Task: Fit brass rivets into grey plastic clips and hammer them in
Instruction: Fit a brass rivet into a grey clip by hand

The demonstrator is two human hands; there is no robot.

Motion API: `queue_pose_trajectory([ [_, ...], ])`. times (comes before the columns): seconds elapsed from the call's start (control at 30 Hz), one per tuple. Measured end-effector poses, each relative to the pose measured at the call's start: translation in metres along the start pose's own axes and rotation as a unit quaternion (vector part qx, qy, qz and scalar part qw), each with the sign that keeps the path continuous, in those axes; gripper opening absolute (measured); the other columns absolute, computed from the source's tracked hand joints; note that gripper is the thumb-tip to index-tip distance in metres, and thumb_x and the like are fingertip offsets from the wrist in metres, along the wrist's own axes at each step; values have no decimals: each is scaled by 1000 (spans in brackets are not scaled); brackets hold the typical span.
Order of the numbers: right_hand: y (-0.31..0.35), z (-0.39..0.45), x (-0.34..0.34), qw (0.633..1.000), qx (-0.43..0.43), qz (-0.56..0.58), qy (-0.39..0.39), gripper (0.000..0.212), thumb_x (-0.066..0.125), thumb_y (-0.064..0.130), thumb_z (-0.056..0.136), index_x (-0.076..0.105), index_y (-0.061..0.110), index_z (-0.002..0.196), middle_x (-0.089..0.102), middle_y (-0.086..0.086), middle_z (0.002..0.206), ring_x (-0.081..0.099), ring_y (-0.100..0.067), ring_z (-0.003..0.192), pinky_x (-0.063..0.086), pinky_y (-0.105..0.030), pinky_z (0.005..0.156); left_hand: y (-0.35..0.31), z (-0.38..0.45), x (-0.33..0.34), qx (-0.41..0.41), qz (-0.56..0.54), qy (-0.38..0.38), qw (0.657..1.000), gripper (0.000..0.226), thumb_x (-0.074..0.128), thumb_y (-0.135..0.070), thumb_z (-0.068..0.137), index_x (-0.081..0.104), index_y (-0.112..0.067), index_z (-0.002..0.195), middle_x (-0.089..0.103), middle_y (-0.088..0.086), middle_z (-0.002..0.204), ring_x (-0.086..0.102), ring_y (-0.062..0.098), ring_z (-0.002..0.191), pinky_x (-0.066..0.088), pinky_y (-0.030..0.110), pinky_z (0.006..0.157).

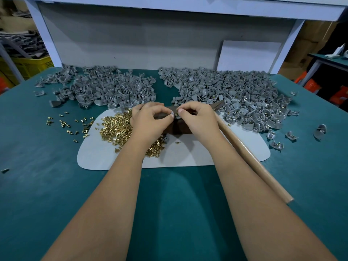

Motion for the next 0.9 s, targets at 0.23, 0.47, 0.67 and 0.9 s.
queue_pose_trajectory([
  [0.23, 2, 3, 2, 997, -21, -69, -20, 14, 68, 17, 84, 67, 26, 73, 63, 13, 74, 59, -11, 79, 50, -33, 76, 0, 0, 0, 1, -9, -3, 1000, 19, 74, -40, 82, 62, -50, 71, 55, -26, 101, 28, 23, 127, 26, 45, 109],
  [0.47, 10, 7, 6, 985, -12, -168, -28, 22, 67, 21, 84, 59, 33, 67, 65, 8, 77, 61, -18, 81, 50, -41, 82, 2, 2, 2, 0, -23, 3, 1000, 22, 74, -37, 82, 62, -52, 72, 55, -28, 96, 34, 25, 131, 32, 48, 108],
  [0.67, 11, 11, 7, 982, 12, -187, -17, 20, 69, 21, 83, 62, 29, 67, 64, 7, 73, 62, -20, 81, 52, -40, 80, 3, 3, 3, -6, -23, 3, 1000, 13, 73, -37, 83, 66, -47, 81, 57, -24, 100, 33, 24, 131, 31, 48, 109],
  [0.9, 6, 2, 6, 991, 12, -131, -40, 18, 67, 22, 85, 64, 31, 70, 66, 8, 76, 62, -18, 82, 50, -42, 83, 1, 0, 2, -4, 4, -13, 1000, 19, 73, -40, 82, 60, -51, 72, 57, -24, 100, 29, 25, 129, 26, 46, 109],
])
Point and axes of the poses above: each hand's wrist, its own z-axis towards the middle knuckle, its own x-axis out of the palm, y = z × x, the point moved 7 cm from there along z, towards the middle knuckle
